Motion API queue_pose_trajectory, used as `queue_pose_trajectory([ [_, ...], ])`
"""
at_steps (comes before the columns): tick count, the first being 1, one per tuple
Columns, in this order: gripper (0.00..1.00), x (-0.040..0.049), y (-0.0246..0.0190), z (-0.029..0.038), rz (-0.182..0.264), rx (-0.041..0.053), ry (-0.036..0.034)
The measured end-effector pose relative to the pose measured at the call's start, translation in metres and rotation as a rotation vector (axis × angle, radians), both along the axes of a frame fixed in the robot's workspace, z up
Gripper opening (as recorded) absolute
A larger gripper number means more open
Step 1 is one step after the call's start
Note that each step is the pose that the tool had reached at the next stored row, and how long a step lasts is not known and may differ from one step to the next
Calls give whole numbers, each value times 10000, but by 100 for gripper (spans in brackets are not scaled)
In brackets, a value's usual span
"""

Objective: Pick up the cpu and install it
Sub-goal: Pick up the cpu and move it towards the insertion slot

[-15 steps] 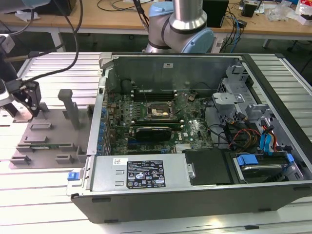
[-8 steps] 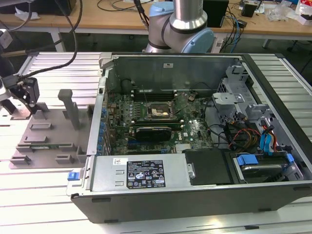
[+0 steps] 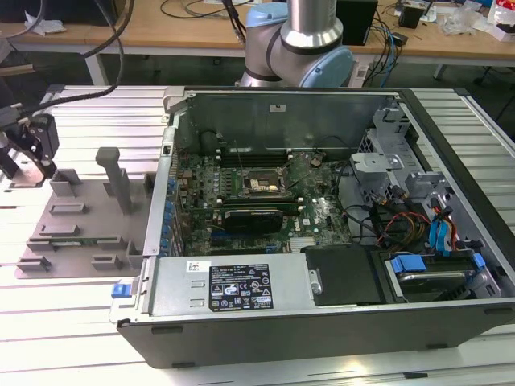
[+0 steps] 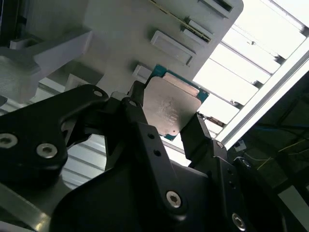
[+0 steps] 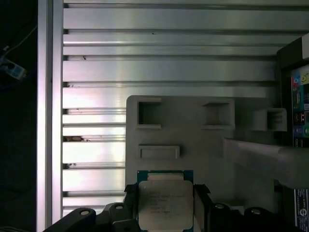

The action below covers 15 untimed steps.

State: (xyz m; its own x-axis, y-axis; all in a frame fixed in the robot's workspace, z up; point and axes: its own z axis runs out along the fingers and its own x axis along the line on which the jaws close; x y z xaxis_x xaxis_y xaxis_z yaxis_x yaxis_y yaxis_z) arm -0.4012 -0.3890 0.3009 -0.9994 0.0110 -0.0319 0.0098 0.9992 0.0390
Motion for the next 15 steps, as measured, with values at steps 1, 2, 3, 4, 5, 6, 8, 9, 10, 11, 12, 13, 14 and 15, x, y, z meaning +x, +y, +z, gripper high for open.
queue_pose_trajectory([
  [1,55,0,0,45,0,0,0],
  [2,55,0,0,63,0,-1,1],
  [3,55,0,0,76,0,0,0],
  [4,55,0,0,111,0,0,0],
  [5,55,0,0,163,0,0,0],
  [6,55,0,0,180,0,-1,1],
  [8,55,0,0,243,0,-1,0],
  [9,55,0,0,262,1,0,1],
  [10,55,0,0,279,0,-1,1],
  [11,55,0,1,307,0,0,0],
  [12,55,0,0,332,0,-1,0],
  [13,55,0,0,382,0,0,0],
  [14,55,0,0,449,0,-1,1],
  [15,55,0,1,534,0,0,0],
])
